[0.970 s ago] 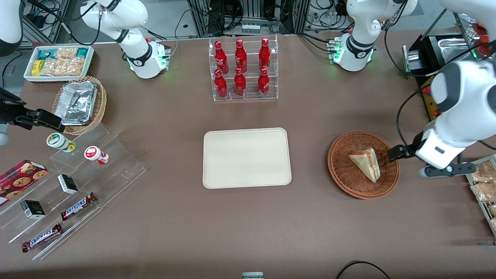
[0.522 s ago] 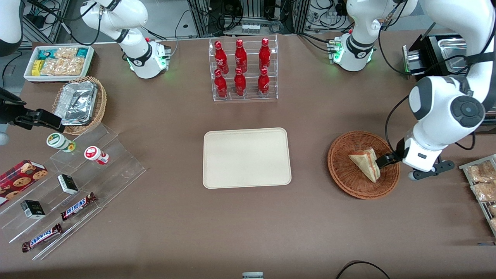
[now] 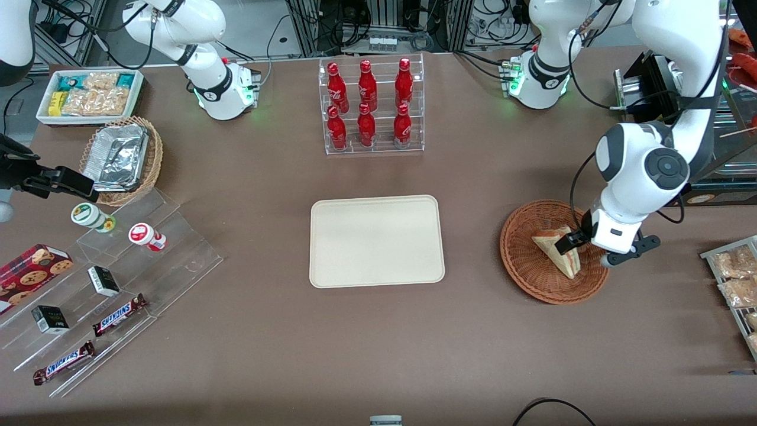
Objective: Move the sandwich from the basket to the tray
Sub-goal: 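Lower the open left gripper around the sandwich and close it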
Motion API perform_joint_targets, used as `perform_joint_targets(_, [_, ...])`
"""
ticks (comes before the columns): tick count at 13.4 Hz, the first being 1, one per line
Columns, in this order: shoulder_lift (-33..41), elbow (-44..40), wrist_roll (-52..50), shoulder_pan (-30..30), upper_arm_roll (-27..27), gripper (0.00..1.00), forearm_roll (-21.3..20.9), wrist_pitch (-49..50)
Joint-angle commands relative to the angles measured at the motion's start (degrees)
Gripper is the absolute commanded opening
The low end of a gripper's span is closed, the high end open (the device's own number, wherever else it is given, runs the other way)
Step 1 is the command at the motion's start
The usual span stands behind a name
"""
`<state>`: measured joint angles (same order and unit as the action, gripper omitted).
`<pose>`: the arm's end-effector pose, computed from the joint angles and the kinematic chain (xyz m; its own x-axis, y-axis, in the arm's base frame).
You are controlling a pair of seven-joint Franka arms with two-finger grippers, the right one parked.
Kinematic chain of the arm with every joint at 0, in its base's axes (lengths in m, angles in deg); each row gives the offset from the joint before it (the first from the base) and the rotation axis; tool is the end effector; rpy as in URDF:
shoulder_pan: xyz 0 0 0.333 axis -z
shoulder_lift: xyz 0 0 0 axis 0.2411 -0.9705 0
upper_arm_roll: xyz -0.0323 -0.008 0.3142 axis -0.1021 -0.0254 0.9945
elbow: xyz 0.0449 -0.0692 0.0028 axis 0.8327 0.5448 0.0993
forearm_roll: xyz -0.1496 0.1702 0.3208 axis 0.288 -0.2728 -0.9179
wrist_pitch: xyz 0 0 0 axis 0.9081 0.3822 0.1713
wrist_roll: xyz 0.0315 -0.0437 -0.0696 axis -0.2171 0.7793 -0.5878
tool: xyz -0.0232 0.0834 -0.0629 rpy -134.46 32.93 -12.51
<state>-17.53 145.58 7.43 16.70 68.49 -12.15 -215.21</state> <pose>0.5619 -0.0501 0.3050 0.9229 0.3792 0.0668 0.3780 -0.9253 0.0306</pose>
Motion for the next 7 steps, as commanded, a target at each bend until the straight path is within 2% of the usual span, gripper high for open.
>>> perform_joint_targets(1, [0.2, 2.6, -1.7, 0.3, -0.5, 1.0, -1.0, -1.9])
perform_joint_targets(6, [-2.1, 3.0, -1.8, 0.3, -0.5, 0.98, -1.1, -3.9])
perform_joint_targets(7, [-2.7, 2.9, -1.8, 0.3, -0.5, 0.89, -1.0, -3.9])
